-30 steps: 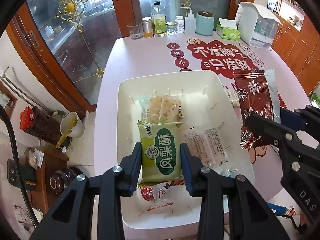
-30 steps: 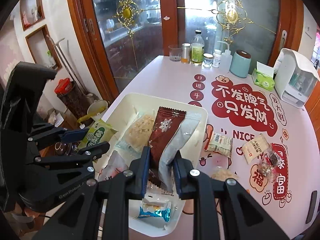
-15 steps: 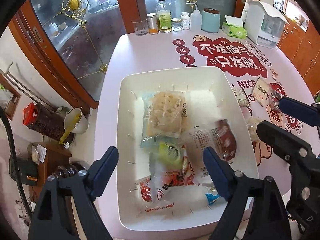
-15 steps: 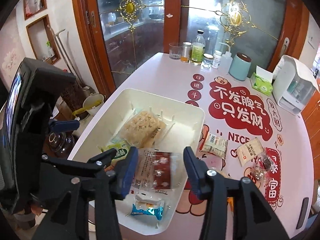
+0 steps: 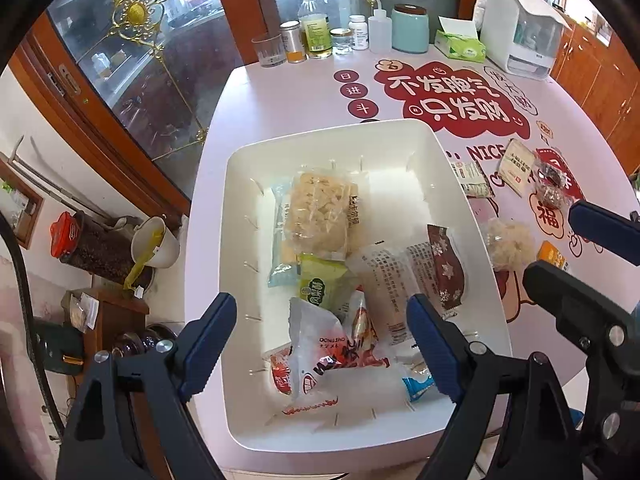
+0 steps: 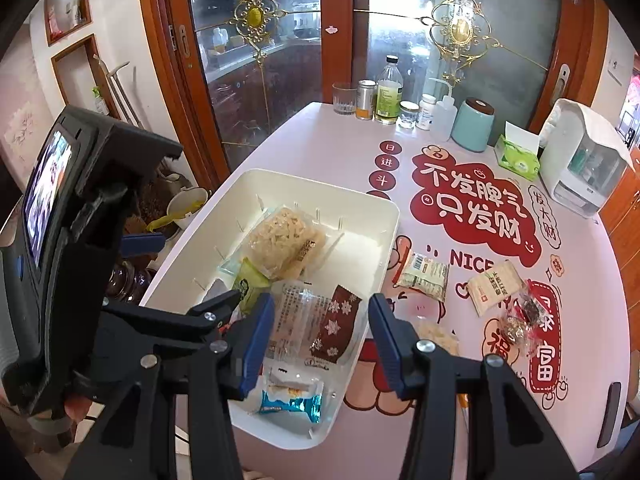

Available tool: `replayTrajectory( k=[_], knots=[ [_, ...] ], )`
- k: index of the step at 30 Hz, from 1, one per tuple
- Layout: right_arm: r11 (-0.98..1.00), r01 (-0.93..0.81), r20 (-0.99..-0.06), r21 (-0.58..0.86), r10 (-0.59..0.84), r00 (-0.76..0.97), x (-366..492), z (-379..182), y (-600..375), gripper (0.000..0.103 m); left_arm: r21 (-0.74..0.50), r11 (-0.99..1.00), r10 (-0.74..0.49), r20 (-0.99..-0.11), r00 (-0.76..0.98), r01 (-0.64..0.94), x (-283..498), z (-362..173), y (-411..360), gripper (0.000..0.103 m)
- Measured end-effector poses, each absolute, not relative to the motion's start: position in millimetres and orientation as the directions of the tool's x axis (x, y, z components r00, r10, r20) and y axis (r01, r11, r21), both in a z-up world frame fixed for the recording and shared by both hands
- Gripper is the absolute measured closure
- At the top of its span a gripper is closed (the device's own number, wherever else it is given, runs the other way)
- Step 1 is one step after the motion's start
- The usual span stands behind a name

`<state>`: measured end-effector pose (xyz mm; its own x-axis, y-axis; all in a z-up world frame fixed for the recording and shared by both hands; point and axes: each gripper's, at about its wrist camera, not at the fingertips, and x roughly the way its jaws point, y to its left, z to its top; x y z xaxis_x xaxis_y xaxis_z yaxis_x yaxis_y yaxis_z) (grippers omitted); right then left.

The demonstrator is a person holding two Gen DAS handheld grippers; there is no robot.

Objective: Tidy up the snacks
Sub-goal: 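Withdraw both open tools from the tray toward the remaining snacks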

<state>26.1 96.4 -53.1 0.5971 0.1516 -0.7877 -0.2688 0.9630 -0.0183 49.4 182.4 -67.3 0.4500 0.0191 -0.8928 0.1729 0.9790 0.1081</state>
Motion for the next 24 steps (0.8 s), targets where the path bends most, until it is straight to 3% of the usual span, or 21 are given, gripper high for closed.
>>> replayTrajectory(
  k=[24],
  knots=[
    [0.990, -0.124, -0.779, 0.072, 0.134, 0.613, 20.3, -56.3, 12.5, 0.053, 0.161, 0.941, 0.004, -0.884, 0.467, 0.297, 61.9, -57.4, 100.9, 0.017]
  ],
)
